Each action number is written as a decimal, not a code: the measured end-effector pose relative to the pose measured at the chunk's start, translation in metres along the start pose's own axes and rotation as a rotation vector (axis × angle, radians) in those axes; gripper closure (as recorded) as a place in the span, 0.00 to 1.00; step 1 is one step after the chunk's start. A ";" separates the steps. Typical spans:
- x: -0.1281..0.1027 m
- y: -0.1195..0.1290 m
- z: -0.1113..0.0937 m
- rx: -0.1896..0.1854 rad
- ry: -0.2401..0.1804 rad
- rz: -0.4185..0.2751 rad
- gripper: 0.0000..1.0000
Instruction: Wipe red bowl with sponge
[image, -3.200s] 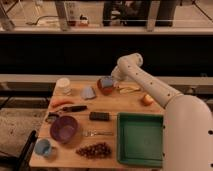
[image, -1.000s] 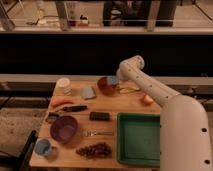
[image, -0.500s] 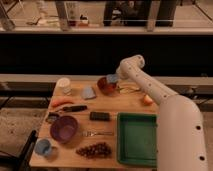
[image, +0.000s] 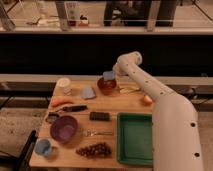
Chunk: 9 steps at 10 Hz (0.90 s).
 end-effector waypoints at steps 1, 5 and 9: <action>-0.003 -0.003 0.002 -0.001 -0.005 -0.008 1.00; -0.012 -0.009 0.014 -0.007 -0.022 -0.027 1.00; -0.021 -0.011 0.028 -0.018 -0.028 -0.044 1.00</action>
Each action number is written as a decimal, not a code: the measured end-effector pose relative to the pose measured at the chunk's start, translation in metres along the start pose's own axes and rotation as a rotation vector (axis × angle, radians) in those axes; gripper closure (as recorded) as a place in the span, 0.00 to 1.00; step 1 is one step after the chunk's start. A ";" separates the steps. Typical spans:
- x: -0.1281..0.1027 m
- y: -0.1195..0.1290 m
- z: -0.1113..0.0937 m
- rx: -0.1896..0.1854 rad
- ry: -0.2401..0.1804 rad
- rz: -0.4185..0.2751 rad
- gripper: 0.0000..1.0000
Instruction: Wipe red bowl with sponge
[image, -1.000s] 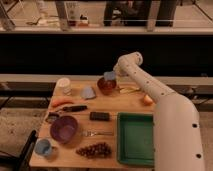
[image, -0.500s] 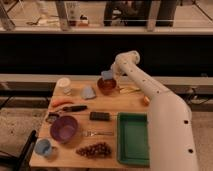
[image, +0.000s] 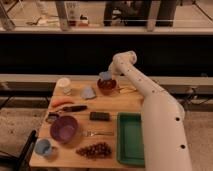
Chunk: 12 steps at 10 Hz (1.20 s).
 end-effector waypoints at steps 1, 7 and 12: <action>-0.002 0.000 0.002 -0.002 -0.001 -0.004 1.00; -0.020 -0.001 0.008 0.000 0.002 -0.052 1.00; -0.026 0.017 -0.003 0.009 0.013 -0.057 1.00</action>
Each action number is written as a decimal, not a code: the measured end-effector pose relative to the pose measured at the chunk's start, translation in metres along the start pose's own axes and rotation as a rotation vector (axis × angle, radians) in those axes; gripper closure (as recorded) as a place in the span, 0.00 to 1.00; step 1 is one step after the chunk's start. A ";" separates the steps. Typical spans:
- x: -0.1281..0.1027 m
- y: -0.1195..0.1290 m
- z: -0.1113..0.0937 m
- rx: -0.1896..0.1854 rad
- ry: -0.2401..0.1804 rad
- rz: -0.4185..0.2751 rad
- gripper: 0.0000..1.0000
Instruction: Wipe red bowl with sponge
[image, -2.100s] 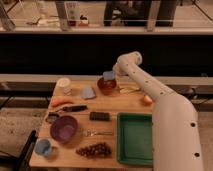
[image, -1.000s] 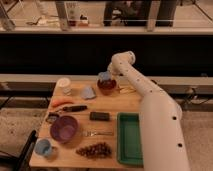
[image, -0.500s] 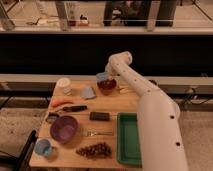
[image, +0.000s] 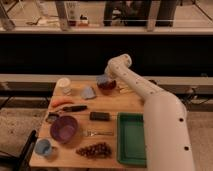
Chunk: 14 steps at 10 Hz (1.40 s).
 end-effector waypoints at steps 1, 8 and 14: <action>0.001 0.006 -0.005 0.001 0.004 0.003 1.00; -0.001 0.029 -0.029 0.008 0.019 0.015 1.00; 0.023 0.046 -0.041 0.000 0.087 0.047 1.00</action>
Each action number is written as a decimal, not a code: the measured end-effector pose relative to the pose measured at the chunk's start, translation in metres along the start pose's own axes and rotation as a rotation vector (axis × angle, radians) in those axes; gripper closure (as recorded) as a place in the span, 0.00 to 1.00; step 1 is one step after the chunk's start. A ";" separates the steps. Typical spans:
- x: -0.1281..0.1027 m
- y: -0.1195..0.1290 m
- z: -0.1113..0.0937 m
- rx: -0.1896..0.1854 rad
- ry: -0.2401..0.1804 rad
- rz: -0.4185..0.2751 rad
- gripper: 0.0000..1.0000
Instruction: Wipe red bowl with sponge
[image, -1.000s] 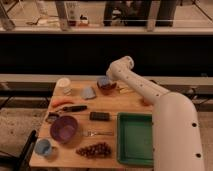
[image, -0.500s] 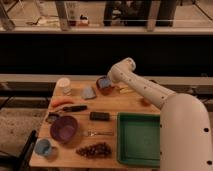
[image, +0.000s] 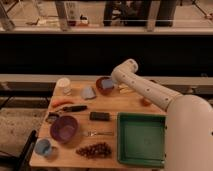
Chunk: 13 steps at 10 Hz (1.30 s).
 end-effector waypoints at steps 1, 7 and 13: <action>0.005 0.001 0.001 -0.004 0.015 0.003 1.00; 0.024 -0.005 0.010 -0.011 0.066 0.017 1.00; 0.021 -0.036 0.022 -0.005 0.075 -0.028 1.00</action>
